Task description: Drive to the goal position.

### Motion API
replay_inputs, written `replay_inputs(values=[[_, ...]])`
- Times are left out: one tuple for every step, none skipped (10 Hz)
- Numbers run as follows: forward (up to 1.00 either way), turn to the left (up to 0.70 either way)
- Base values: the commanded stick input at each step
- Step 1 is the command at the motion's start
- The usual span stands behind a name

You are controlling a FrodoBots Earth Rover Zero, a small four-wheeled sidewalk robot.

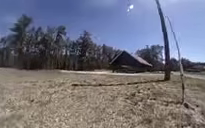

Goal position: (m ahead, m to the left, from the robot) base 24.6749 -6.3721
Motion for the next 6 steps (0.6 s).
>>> replay_inputs(values=[[0.70,-0.34],[0.70,-0.33],[0.70,-0.34],[0.70,-0.21],[0.70,-0.05],[0.70,0.00]])
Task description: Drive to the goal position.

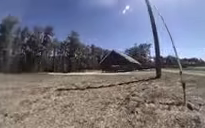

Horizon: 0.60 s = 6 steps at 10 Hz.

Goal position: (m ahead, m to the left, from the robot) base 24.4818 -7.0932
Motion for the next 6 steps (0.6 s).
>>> replay_inputs(values=[[0.70,0.00],[0.70,-0.25],[0.70,-0.35],[0.70,-0.35],[0.70,0.00],[0.70,0.00]])
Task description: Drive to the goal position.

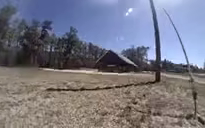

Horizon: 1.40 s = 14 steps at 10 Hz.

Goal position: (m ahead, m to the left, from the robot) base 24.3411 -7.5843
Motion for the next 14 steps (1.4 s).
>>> replay_inputs(values=[[0.70,0.00],[0.70,0.00],[0.70,0.00],[0.70,0.00],[0.70,0.00],[0.70,-0.10],[0.70,-0.30],[0.70,-0.35],[0.70,-0.11],[0.70,0.00],[0.70,0.00],[0.70,0.00],[0.70,0.00],[0.70,0.00]])
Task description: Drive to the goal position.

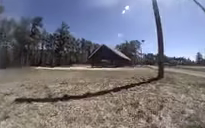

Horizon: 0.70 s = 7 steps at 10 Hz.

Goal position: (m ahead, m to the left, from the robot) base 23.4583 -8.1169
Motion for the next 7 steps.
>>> replay_inputs(values=[[0.70,0.00],[0.70,0.00],[0.70,-0.24],[0.70,-0.35],[0.70,-0.25],[0.70,-0.11],[0.70,0.00]])
